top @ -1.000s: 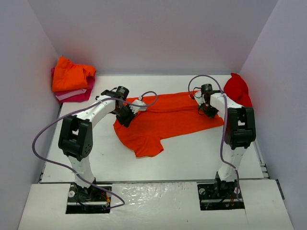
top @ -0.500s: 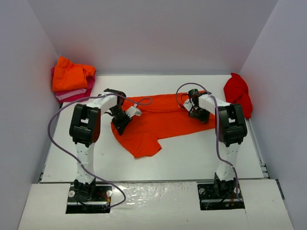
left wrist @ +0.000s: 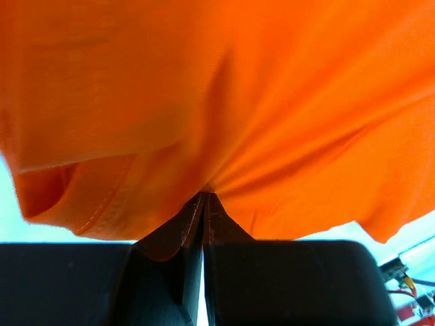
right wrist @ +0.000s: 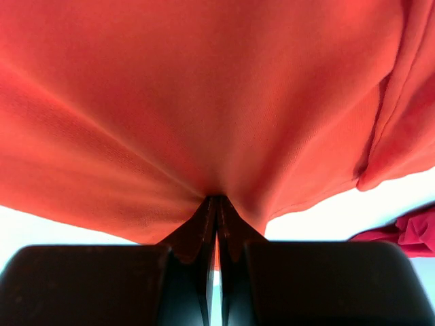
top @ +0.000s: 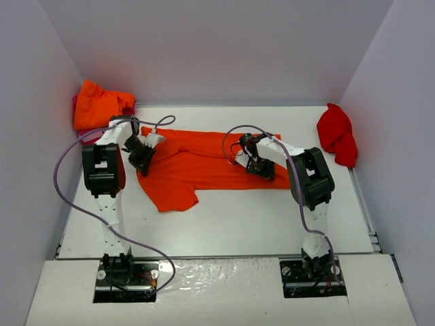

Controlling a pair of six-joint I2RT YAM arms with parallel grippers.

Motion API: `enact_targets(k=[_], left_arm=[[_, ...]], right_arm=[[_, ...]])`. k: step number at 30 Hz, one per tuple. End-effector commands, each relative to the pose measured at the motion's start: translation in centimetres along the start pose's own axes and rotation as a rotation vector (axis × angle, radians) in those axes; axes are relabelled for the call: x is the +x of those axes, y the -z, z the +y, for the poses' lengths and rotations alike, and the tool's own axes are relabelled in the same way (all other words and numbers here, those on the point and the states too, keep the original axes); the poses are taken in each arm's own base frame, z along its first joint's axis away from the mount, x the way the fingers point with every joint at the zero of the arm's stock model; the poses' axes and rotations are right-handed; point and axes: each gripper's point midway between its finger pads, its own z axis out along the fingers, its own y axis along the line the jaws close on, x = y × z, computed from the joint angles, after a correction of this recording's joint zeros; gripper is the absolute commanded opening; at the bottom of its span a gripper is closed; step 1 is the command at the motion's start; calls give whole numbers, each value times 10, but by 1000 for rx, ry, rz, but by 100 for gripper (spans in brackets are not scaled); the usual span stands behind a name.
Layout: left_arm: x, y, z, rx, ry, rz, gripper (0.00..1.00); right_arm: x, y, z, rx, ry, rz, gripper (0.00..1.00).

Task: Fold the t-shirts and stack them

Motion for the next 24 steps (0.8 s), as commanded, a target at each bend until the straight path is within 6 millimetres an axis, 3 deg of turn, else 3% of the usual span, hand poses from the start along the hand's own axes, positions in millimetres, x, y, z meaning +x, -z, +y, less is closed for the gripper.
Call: enact_targets(k=[1,6,10,12,14,16,18,21,24], left_arm=[[-17,3,45,-133,-55,-39,0],[-35,14,47,-149,-66,-105,0],[-48,41,31,-152,-102,-216,0],[-54,62,21,-177,-125,-289,2],[-61,91,6,-205,-157,-378,15],[-64,120,-17,-217,-202,-458,27],[-62,140,-37,-229,-254,-508,33],[-54,166,-82,-272,-374,-559,36],[-31,163,-126,-272,-524,-516,35]], right_arm=[[-8,-36,33,-182,-54,2,0],[-8,-44,3,-146,-126,-2,0],[-14,-23,-22,-67,-164,-56,0],[-19,3,-41,8,-196,-120,3],[-21,30,-62,100,-237,-171,17],[-23,53,-76,151,-271,-222,20],[-23,88,-92,213,-313,-302,27],[-21,125,-105,276,-365,-391,36],[-10,170,-121,361,-457,-509,43]])
